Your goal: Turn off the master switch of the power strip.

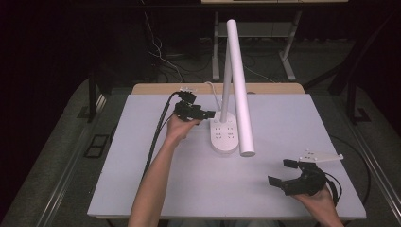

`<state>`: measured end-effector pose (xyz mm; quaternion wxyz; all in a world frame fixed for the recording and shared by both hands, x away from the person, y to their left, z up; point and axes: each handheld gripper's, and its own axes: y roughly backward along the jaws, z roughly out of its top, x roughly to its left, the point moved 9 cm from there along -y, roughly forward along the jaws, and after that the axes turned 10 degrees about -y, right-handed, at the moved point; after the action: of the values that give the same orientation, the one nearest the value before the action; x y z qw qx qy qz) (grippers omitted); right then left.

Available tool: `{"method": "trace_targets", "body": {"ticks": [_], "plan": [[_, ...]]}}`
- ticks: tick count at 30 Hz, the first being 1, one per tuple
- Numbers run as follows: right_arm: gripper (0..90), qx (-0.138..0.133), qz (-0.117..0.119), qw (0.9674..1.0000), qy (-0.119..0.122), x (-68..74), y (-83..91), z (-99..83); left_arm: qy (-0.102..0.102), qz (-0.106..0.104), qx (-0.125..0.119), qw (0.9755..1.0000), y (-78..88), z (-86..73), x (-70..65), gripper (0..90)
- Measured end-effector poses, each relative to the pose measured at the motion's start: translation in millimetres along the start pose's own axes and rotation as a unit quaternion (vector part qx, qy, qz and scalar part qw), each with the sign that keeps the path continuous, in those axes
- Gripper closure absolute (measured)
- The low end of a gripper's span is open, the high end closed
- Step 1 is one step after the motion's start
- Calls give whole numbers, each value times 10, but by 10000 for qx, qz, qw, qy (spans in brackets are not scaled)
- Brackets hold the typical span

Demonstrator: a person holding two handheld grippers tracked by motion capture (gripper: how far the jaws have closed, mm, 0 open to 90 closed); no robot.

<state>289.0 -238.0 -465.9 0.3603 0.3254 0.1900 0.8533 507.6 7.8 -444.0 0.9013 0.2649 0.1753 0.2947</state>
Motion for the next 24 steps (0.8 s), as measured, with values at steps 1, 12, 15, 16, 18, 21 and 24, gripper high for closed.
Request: {"method": "trace_targets", "body": {"ticks": [1,12,15,16,18,21,24], "plan": [[0,7,2,10000,9,2,-3,-3,-25,38,12,10000,-15,-3,0,258],[0,-21,0,10000,39,3,-13,2,-13,15,46,10000,-114,-36,-15,408],[0,-16,3,10000,22,6,-15,2,19,0,67,10000,-139,-48,-18,441],[0,-13,9,10000,27,7,-17,1,46,-16,44,10000,-154,-48,-20,471],[0,-9,10,10000,29,7,-18,0,58,-62,74,9999,-178,-67,-19,487],[1,16,22,10000,16,13,-19,-5,106,-110,83,9998,-216,-88,-21,530],[1,-3,13,10000,33,8,-19,-1,88,-137,89,9998,-243,-104,-23,561]]}}
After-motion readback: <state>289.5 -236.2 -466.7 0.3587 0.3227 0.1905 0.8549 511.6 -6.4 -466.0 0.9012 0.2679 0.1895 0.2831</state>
